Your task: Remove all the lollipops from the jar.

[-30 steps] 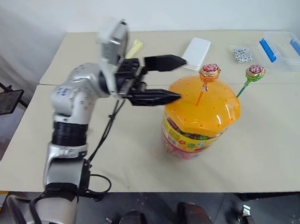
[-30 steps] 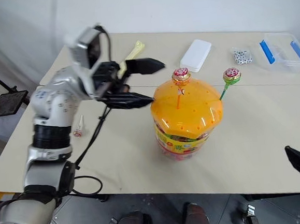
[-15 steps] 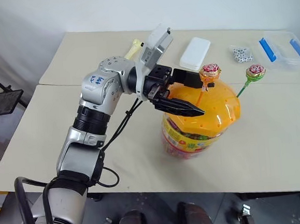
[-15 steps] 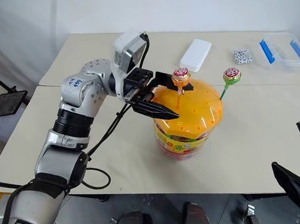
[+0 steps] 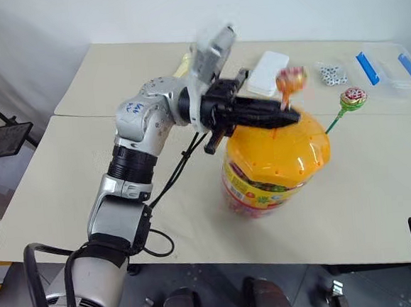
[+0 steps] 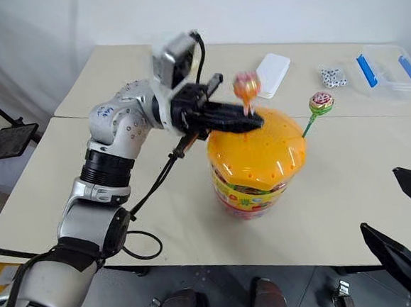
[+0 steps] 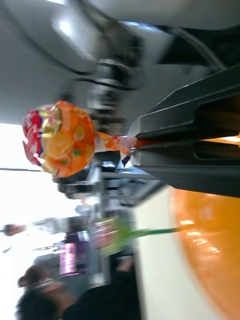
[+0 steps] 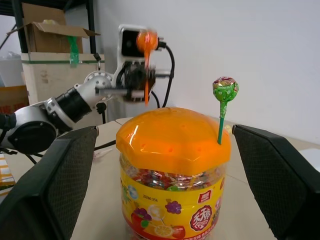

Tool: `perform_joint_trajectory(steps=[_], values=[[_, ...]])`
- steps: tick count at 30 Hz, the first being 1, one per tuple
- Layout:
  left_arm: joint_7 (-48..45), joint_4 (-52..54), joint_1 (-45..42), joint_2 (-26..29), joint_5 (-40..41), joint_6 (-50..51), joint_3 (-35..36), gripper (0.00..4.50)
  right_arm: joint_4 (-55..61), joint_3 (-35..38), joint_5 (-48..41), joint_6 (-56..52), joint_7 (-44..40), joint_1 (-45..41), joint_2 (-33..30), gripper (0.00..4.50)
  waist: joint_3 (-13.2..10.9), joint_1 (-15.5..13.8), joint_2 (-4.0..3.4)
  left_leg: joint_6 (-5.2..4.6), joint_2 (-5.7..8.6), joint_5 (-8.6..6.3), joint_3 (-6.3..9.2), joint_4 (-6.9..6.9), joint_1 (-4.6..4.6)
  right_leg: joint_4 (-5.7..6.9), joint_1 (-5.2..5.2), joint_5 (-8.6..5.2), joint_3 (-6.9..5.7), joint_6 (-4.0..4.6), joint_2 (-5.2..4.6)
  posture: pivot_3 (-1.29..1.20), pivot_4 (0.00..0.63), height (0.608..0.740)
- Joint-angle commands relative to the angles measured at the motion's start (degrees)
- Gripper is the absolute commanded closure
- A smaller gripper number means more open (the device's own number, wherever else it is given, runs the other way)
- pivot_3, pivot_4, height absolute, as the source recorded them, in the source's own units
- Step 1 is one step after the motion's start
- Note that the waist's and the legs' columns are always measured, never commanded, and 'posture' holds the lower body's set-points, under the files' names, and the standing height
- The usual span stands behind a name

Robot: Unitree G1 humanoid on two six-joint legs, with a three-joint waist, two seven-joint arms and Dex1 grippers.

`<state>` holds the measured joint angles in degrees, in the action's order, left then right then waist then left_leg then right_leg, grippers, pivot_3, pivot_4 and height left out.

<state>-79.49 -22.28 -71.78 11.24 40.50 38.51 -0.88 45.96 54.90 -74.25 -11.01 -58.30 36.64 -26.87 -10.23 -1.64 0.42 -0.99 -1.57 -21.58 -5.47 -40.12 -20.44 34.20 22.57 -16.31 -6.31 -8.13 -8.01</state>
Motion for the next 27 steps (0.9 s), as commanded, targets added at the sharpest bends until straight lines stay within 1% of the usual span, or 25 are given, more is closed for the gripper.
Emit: perform_joint_trajectory(steps=[1,3,6,8,9,11,13,14,15,16,18,19,23,25,27], values=[[3.96,-3.66,-4.95,0.98,5.59,3.17,8.22,4.49,-0.9,-0.22,-1.14,0.92,1.26,-1.56,-1.68,0.0,0.0,0.04,-0.01,0.0,0.0,0.0,0.0,0.01,0.01,0.0,0.0,0.0,0.0,0.0,0.0,0.0,0.15,0.74],[5.76,-5.09,-5.6,2.61,4.83,3.3,9.79,4.49,-1.37,-0.69,-1.33,0.43,1.14,-2.37,-2.81,0.0,0.02,0.06,-0.04,0.0,0.0,0.0,0.0,0.02,0.02,0.01,0.0,0.0,-0.01,0.0,0.0,0.0,0.15,0.74],[10.13,-5.03,-4.19,7.55,-1.89,-0.87,8.6,4.49,-2.42,-1.43,-1.07,-0.54,-0.12,-3.83,-5.53,0.0,0.02,0.21,-0.04,0.0,0.0,0.0,0.0,0.05,0.07,0.08,0.0,0.0,-0.02,0.0,0.01,0.0,0.15,0.74],[14.99,-2.89,-2.44,11.07,-6.94,-3.12,7.4,4.49,-3.25,-1.91,-0.96,-0.94,-0.58,-5.27,-7.46,0.0,0.02,0.15,-0.03,0.01,-0.01,0.0,-0.02,0.05,0.08,0.1,0.0,0.0,0.0,0.0,0.03,0.0,0.15,0.74],[18.24,-0.22,-0.65,14.18,-8.41,-0.36,7.55,4.49,-4.03,-2.59,-0.78,-1.29,-0.75,-6.68,-8.95,0.0,0.02,0.15,-0.03,0.01,0.0,0.0,-0.03,0.06,0.08,0.09,0.0,0.0,0.0,0.0,0.03,0.0,0.15,0.74],[21.92,3.06,1.48,17.63,-9.23,3.49,7.81,4.49,-4.99,-3.39,-0.54,-1.85,-0.94,-8.44,-10.59,0.0,0.01,0.47,-0.03,0.01,-0.01,0.0,-0.09,0.05,0.08,0.08,0.04,0.0,0.06,0.0,0.03,0.0,0.15,0.74],[22.97,10.15,7.08,22.23,-10.38,5.52,6.96,4.49,-5.94,-3.75,-0.26,-2.16,-2.82,-9.75,-11.73,0.0,0.0,0.26,-0.03,0.02,-0.05,0.0,-0.01,0.07,0.08,0.23,0.08,0.0,0.03,0.0,0.06,0.0,0.15,0.74],[22.95,14.75,12.98,26.47,-11.49,5.96,7.58,4.49,-6.05,-4.62,-0.13,-2.91,-4.46,-10.54,-13.29,0.0,0.01,0.23,-0.03,0.06,-0.07,-0.02,0.01,0.06,0.08,0.29,0.11,0.0,0.04,0.0,0.06,0.0,0.15,0.74],[23.19,18.27,17.28,29.39,-12.01,6.45,8.16,4.49,-6.15,-5.09,-0.08,-3.48,-5.8,-10.95,-14.32,0.0,0.0,0.25,-0.08,0.08,-0.07,-0.04,0.04,0.09,0.08,0.35,0.14,0.0,0.04,0.0,0.07,0.0,0.15,0.74],[24.32,20.69,23.05,32.97,-12.46,9.27,9.47,4.49,-5.97,-6.19,-0.79,-4.39,-6.15,-11.99,-15.42,0.0,0.02,0.42,-0.13,0.12,-0.08,-0.06,0.03,0.1,0.13,0.41,0.15,0.0,0.06,0.0,0.07,0.0,0.15,0.74],[26.19,23.69,31.6,37.17,-11.98,14.36,11.23,4.49,-6.09,-7.59,-1.13,-5.62,-7.05,-13.59,-17.02,0.0,0.01,0.62,-0.13,0.18,-0.14,-0.1,-0.02,0.18,0.22,0.44,0.17,0.0,0.13,0.01,0.13,0.0,0.15,0.74],[27.31,24.17,35.49,38.37,-11.76,17.06,11.81,4.49,-6.29,-8.28,-0.83,-5.95,-8.04,-14.5,-17.85,0.0,-0.04,0.45,-0.04,0.18,-0.16,-0.1,0.05,0.14,0.19,0.51,0.17,-0.01,0.1,0.02,0.15,0.0,0.15,0.74],[29.42,25.18,45.77,41.73,-14.63,17.32,10.13,4.49,-6.75,-10.95,3.07,-6.42,-12.48,-16.44,-19.82,0.0,-0.08,-0.95,0.12,0.18,-0.2,-0.1,0.15,-0.17,0.1,0.41,0.01,-0.02,0.18,0.04,0.2,0.0,0.15,0.74],[29.79,26.01,49.01,43.58,-16.2,17.33,8.51,4.49,-6.88,-11.91,4.21,-6.69,-13.8,-16.79,-20.04,0.0,-0.08,-1.35,0.13,0.15,-0.2,-0.12,0.17,-0.17,0.11,0.35,0.0,-0.02,0.27,0.04,0.19,0.0,0.15,0.74],[30.54,27.06,49.69,43.56,-15.31,19.2,8.71,4.49,-7.03,-12.59,5.1,-6.74,-14.37,-17.11,-19.87,0.0,-0.08,-1.57,0.13,0.16,-0.19,-0.14,0.17,-0.13,0.1,0.37,0.03,-0.02,0.27,0.05,0.18,0.0,0.15,0.74]])
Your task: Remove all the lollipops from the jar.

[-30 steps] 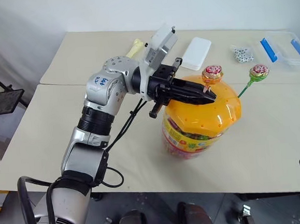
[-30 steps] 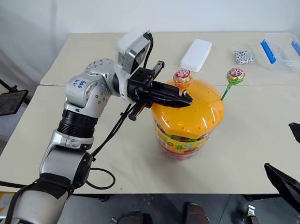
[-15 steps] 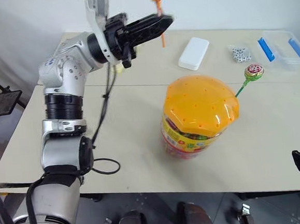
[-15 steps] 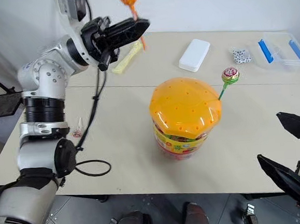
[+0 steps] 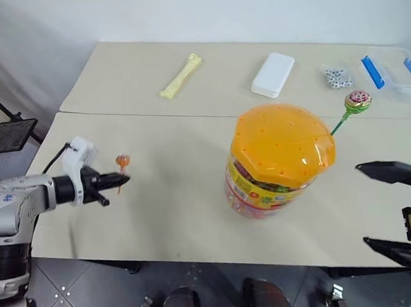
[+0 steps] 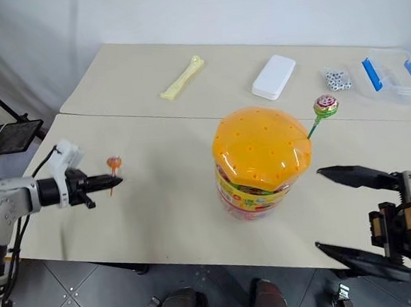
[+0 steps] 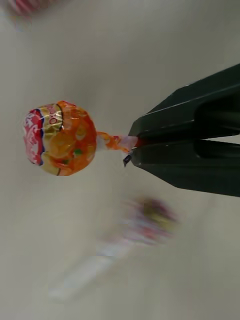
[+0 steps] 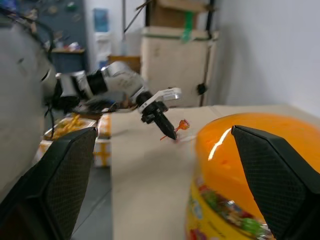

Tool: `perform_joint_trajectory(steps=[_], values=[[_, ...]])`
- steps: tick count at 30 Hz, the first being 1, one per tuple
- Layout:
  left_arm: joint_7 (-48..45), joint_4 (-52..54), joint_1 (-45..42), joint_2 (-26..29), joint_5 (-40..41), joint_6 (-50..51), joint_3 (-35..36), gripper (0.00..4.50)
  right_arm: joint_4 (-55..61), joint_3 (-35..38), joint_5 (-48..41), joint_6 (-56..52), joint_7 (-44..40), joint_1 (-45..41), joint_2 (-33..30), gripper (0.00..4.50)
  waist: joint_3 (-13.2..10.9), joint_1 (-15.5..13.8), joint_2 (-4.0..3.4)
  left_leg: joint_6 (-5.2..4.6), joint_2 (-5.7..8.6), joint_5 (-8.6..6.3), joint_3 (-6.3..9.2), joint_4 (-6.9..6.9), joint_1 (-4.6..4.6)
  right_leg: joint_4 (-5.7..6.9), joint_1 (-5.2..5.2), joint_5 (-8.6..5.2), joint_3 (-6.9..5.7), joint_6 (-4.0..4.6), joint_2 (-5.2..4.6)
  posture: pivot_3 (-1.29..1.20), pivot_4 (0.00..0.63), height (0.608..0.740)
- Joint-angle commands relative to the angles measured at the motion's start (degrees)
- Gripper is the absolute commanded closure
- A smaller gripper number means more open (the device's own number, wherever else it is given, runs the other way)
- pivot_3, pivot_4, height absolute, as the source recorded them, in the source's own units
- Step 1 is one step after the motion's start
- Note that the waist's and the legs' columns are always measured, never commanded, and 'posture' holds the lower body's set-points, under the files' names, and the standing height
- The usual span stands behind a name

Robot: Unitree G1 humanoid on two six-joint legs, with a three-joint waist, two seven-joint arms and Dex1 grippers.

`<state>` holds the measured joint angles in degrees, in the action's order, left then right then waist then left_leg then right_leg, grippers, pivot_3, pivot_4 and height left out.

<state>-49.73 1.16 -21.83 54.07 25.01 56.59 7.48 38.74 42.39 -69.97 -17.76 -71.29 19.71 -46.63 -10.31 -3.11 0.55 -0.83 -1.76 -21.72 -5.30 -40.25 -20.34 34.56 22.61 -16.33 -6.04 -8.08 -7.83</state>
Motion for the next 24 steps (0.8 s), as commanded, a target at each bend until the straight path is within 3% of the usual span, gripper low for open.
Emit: perform_joint_trajectory(steps=[1,3,4,12,14,17,19,24], values=[[0.93,4.03,-0.27,0.56,0.69,1.89,0.43,4.49,-0.05,-0.51,1.49,0.1,-1.5,-0.36,0.12,0.0,0.0,-0.13,0.0,0.0,0.01,0.0,0.01,0.02,-0.01,0.0,0.0,0.0,-0.01,0.0,0.0,0.0,0.15,0.74],[0.95,4.62,-0.41,0.43,1.5,3.65,0.35,4.49,-0.45,-1.07,2.58,0.24,-1.57,-0.56,0.51,0.0,0.0,0.02,0.0,0.02,0.0,-0.01,0.01,0.02,0.0,0.03,0.01,0.0,-0.02,0.0,0.01,0.0,0.15,0.74],[0.95,4.79,-0.39,0.52,1.59,3.93,0.29,4.0,-0.42,-1.22,2.79,0.3,-1.17,-0.62,0.84,0.0,0.0,0.15,-0.01,0.02,0.0,-0.02,-0.02,0.04,0.0,0.04,0.03,0.0,-0.02,0.0,0.01,0.0,0.15,0.74],[-7.59,2.98,-0.53,2.76,5.62,-2.59,3.98,1.7,-3.13,4.16,-2.11,-7.0,9.55,2.55,0.18,0.0,0.01,0.61,-0.01,0.03,-0.03,-0.02,-0.16,0.09,0.04,0.09,0.1,0.0,0.0,0.01,0.05,0.0,0.15,0.74],[-13.3,2.2,-0.47,3.39,7.98,-6.5,6.25,1.7,-4.0,5.68,-1.83,-7.25,11.66,2.74,1.11,0.0,0.01,0.69,-0.01,0.03,-0.03,-0.02,-0.2,0.1,0.04,0.08,0.12,-0.01,0.0,0.02,0.06,0.0,0.15,0.74],[-19.81,0.88,-3.69,-1.35,13.3,-16.49,11.86,1.7,-6.55,5.96,-0.44,-9.02,19.47,-0.08,-0.04,0.0,0.01,0.97,-0.02,0.06,-0.06,-0.03,-0.26,0.1,0.04,0.09,0.15,-0.02,0.0,0.04,0.07,0.0,0.15,0.74],[-17.95,0.28,-7.66,-5.98,16.94,-18.03,14.3,1.34,-8.02,5.5,1.7,-10.42,26.45,-2.85,-1.26,0.0,0.01,0.8,-0.02,0.06,-0.04,-0.03,-0.27,0.02,0.03,0.09,0.12,-0.02,0.0,0.04,0.03,0.0,0.15,0.74],[-12.83,6.44,-12.61,-16.25,28.87,-14.86,16.45,0.03,-7.32,2.98,-0.88,-12.87,32.0,-8.94,-1.84,0.0,0.02,1.22,-0.04,0.05,-0.03,-0.02,-0.23,-0.05,0.02,0.24,0.12,-0.01,-0.02,0.02,0.01,0.0,0.15,0.74]])
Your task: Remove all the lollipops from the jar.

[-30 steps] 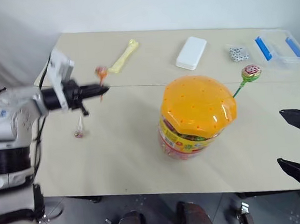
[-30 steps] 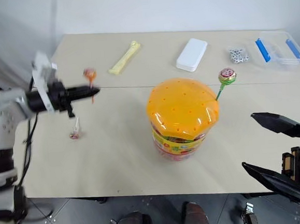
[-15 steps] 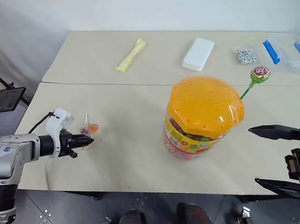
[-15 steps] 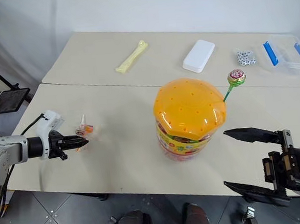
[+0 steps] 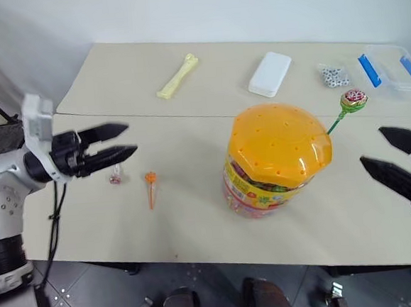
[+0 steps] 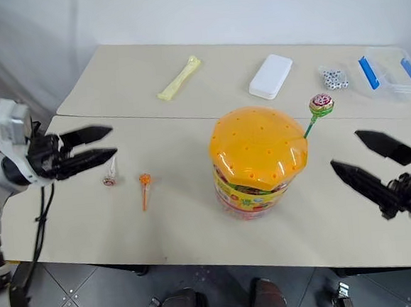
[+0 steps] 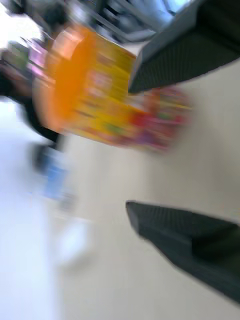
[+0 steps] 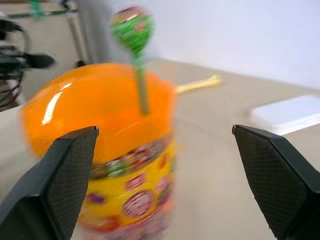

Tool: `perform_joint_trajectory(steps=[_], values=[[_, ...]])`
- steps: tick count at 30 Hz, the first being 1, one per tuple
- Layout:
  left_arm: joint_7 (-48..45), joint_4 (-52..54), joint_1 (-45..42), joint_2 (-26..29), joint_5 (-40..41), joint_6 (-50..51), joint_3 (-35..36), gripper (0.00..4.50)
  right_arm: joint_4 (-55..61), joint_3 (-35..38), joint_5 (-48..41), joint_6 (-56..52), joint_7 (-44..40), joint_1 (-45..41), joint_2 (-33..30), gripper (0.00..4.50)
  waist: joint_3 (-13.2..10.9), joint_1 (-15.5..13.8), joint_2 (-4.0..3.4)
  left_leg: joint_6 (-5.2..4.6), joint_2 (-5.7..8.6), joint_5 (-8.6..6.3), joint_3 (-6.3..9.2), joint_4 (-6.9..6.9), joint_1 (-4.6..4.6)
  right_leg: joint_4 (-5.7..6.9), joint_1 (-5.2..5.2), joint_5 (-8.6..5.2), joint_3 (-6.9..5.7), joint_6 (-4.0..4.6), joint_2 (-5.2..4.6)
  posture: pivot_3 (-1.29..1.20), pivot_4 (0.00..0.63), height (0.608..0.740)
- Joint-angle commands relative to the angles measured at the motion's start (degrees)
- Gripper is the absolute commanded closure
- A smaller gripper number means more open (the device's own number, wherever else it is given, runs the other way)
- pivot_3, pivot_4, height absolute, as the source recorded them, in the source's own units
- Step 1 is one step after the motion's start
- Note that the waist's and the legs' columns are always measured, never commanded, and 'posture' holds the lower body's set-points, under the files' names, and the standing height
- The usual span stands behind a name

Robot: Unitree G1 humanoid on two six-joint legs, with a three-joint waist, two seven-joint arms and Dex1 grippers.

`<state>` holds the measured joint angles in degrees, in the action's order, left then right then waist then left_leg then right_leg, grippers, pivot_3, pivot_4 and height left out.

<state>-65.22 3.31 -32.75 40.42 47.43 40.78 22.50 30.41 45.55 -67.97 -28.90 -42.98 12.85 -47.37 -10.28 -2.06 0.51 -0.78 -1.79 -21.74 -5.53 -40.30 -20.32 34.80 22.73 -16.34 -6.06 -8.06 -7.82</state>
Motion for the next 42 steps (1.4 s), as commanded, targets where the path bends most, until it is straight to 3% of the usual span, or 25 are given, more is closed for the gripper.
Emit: perform_joint_trajectory(steps=[1,6,12,25,30,34,38,42], values=[[4.09,5.32,-2.24,-4.16,8.41,1.93,1.14,0.03,1.12,-1.02,-3.94,-2.6,4.85,-3.33,-1.36,0.0,0.0,0.38,0.0,0.01,0.0,0.0,0.0,0.01,-0.01,0.0,0.01,0.0,-0.02,0.0,0.01,0.0,0.15,0.74],[5.28,8.44,-2.5,-9.93,9.82,1.74,-4.76,0.03,0.26,-7.16,-3.96,-6.0,9.46,-10.18,-2.71,0.0,0.0,0.69,0.0,0.0,0.01,0.0,0.04,0.0,0.0,-0.03,-0.01,0.0,0.01,-0.01,0.01,0.0,0.15,0.74],[3.4,9.33,-2.19,-10.86,9.62,1.98,-9.6,0.03,-1.44,-11.52,-2.85,-6.98,8.69,-15.52,-2.16,0.0,0.0,0.69,0.0,0.0,0.0,0.0,-0.01,0.0,-0.01,-0.08,0.0,0.0,0.01,-0.01,0.04,0.0,0.15,0.74],[2.1,8.79,-3.43,-11.35,9.93,1.12,-11.5,0.0,-2.97,-9.97,-3.99,-5.8,3.96,-17.21,0.0,4.47,0.0,0.58,0.0,0.0,0.0,0.0,0.0,0.0,-0.11,-0.17,0.0,0.0,-0.04,-0.01,0.06,0.0,0.15,0.74],[0.93,7.91,-4.34,-11.39,9.13,0.21,-12.33,0.0,-3.62,-7.35,-7.86,-6.12,3.62,-18.78,0.86,4.47,0.0,0.55,0.0,0.0,0.0,0.0,0.01,0.0,-0.11,-0.18,0.0,0.0,-0.05,-0.01,0.07,0.0,0.15,0.74],[-3.5,6.68,-5.89,-9.75,6.1,-2.42,-14.55,0.0,-6.83,0.94,-11.66,-9.79,3.95,-16.35,-3.38,4.47,0.0,0.36,0.0,0.0,0.01,0.0,-0.02,0.0,-0.18,-0.2,0.0,0.0,-0.07,-0.01,0.08,0.0,0.15,0.74],[-15.71,5.62,-4.54,-3.37,-6.16,-13.4,-22.83,0.0,-15.55,9.61,-0.16,-16.7,3.3,-6.26,-13.08,4.47,0.02,0.24,-0.03,0.0,0.05,0.0,-0.31,0.1,-0.17,-0.34,0.0,0.0,-0.07,-0.01,0.08,0.0,0.15,0.74],[-16.03,5.57,-3.84,-3.88,-4.69,-12.91,-22.57,0.0,-19.17,6.68,13.16,-26.59,9.78,3.01,-20.95,4.47,0.04,0.58,-0.07,-0.03,-0.02,0.02,-0.49,0.2,-0.23,-0.73,-0.01,0.0,-0.01,0.0,0.15,0.0,0.15,0.74]])
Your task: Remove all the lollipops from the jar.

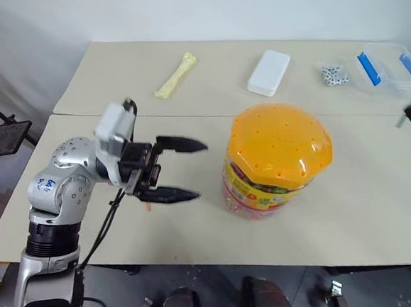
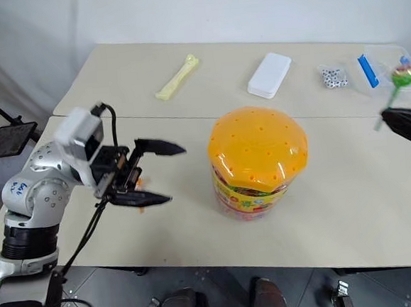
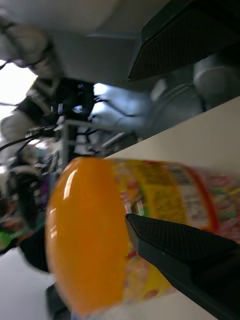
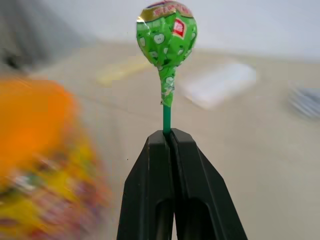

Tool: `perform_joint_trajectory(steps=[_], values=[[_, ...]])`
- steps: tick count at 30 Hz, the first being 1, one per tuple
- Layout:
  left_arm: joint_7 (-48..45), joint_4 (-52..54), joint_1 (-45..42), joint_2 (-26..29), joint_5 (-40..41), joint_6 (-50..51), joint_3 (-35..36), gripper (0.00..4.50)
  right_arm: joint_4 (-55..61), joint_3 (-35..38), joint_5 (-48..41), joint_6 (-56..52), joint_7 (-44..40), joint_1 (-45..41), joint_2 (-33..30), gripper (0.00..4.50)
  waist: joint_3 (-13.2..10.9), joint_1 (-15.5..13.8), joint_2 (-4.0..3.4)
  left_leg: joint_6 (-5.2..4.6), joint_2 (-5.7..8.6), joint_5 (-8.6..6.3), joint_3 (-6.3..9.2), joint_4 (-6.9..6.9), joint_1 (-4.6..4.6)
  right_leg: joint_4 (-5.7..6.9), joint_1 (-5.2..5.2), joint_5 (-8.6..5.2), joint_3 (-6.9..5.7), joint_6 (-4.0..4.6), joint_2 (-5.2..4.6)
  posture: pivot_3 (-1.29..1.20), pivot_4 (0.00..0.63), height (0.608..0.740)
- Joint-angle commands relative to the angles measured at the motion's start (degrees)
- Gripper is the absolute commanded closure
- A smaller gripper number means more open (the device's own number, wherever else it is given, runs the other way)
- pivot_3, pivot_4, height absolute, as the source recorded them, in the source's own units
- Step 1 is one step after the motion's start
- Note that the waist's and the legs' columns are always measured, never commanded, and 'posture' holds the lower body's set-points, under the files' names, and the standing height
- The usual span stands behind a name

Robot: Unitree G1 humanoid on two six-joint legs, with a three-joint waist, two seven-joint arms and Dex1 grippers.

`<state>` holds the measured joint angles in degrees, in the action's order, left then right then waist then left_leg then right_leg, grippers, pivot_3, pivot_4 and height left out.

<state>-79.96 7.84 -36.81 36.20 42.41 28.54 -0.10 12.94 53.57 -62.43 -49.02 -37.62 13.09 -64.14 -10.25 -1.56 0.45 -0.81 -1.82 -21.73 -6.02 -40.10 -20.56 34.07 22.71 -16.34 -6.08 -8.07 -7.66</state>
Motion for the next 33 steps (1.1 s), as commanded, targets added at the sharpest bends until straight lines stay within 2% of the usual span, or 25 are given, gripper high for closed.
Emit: perform_joint_trajectory(steps=[1,4,7,13,17,21,23,25,27,30,32,33], values=[[-1.79,1.11,0.65,0.87,-0.65,-1.23,-0.4,0.0,-2.39,-3.27,10.25,-8.94,5.83,3.89,-5.87,4.47,0.01,0.26,-0.03,-0.02,0.0,0.01,-0.02,-0.04,-0.02,-0.02,0.01,0.0,0.03,0.0,-0.01,0.0,0.15,0.74],[-0.64,0.9,2.01,1.18,-2.17,-2.15,-0.23,0.0,-2.56,-10.97,16.64,-9.44,4.13,5.99,-8.28,4.47,0.05,0.57,-0.09,-0.02,-0.04,0.01,-0.13,-0.02,0.06,-0.01,0.02,0.0,0.12,0.01,0.01,0.0,0.15,0.74],[0.51,2.29,3.65,1.18,-2.24,-1.97,0.2,0.0,-2.81,-15.27,19.38,-7.11,1.24,5.72,-5.46,4.47,0.05,0.33,-0.09,-0.02,-0.04,0.02,-0.11,-0.01,0.06,0.0,0.03,0.0,0.11,0.0,0.02,0.0,0.15,0.74],[1.91,4.73,6.26,2.02,-2.15,-1.55,0.38,0.0,-5.15,-21.3,26.07,-4.99,2.11,3.41,-1.61,4.47,0.05,-0.04,-0.1,-0.02,0.0,0.01,-0.04,-0.06,-0.04,-0.03,0.03,0.01,0.09,-0.01,-0.01,0.0,0.15,0.74],[4.82,4.78,6.01,0.63,2.04,1.15,3.29,0.0,-4.78,-20.63,30.71,2.57,-3.99,6.89,-0.75,3.51,0.06,0.08,-0.13,-0.02,-0.01,0.01,-0.02,-0.1,-0.05,-0.02,0.03,0.0,0.08,-0.01,0.01,0.0,0.15,0.74],[2.71,4.31,8.42,2.57,-1.84,-3.71,3.59,0.0,-2.23,-11.33,30.63,13.94,-11.4,8.33,4.35,2.15,0.07,0.1,-0.15,-0.01,-0.01,0.02,-0.05,-0.05,-0.02,-0.04,0.03,0.01,0.08,-0.02,0.03,0.0,0.15,0.74],[4.17,3.47,8.92,3.03,-5.02,-6.35,3.12,0.0,0.81,-7.65,23.64,21.28,-18.73,4.81,9.99,1.41,0.05,0.13,-0.14,-0.01,-0.01,0.02,-0.08,-0.02,0.02,-0.03,0.03,0.01,0.08,-0.02,0.04,0.0,0.15,0.74],[5.41,1.8,9.21,3.43,-6.31,-6.64,3.33,0.0,4.03,-4.48,15.04,23.75,-22.65,1.32,16.0,0.74,0.05,0.3,-0.15,0.04,-0.05,0.05,-0.07,-0.02,0.06,-0.13,-0.06,0.01,0.09,-0.02,0.12,0.0,0.15,0.74],[7.36,-0.95,9.87,3.44,-8.0,-7.56,4.27,0.0,8.71,-6.75,13.33,22.0,-25.12,2.91,16.78,0.06,0.1,0.24,-0.23,0.05,-0.05,0.05,-0.06,-0.02,0.16,-0.09,-0.13,0.01,0.11,-0.02,0.11,0.0,0.15,0.74],[10.03,-3.0,12.08,3.53,-10.79,-9.72,4.84,0.0,13.72,-12.66,15.54,24.29,-31.01,6.55,16.67,0.03,0.1,0.1,-0.24,0.05,-0.05,0.05,0.01,0.03,0.2,-0.02,-0.14,0.01,0.09,-0.02,0.1,0.0,0.15,0.74],[11.7,-3.28,14.74,3.03,-12.77,-12.36,5.26,0.0,14.33,-17.96,20.81,31.71,-35.54,7.65,17.67,0.03,0.1,0.07,-0.23,0.06,-0.04,0.03,0.07,0.04,0.16,-0.02,-0.13,0.01,0.07,-0.02,0.09,0.0,0.15,0.74],[12.4,-3.33,16.05,3.01,-13.96,-13.7,5.25,0.0,14.46,-19.6,21.15,32.17,-35.98,7.85,18.01,0.03,0.1,0.08,-0.23,0.05,-0.03,0.02,0.05,0.03,0.16,-0.03,-0.13,0.01,0.07,-0.02,0.08,0.0,0.15,0.74]])
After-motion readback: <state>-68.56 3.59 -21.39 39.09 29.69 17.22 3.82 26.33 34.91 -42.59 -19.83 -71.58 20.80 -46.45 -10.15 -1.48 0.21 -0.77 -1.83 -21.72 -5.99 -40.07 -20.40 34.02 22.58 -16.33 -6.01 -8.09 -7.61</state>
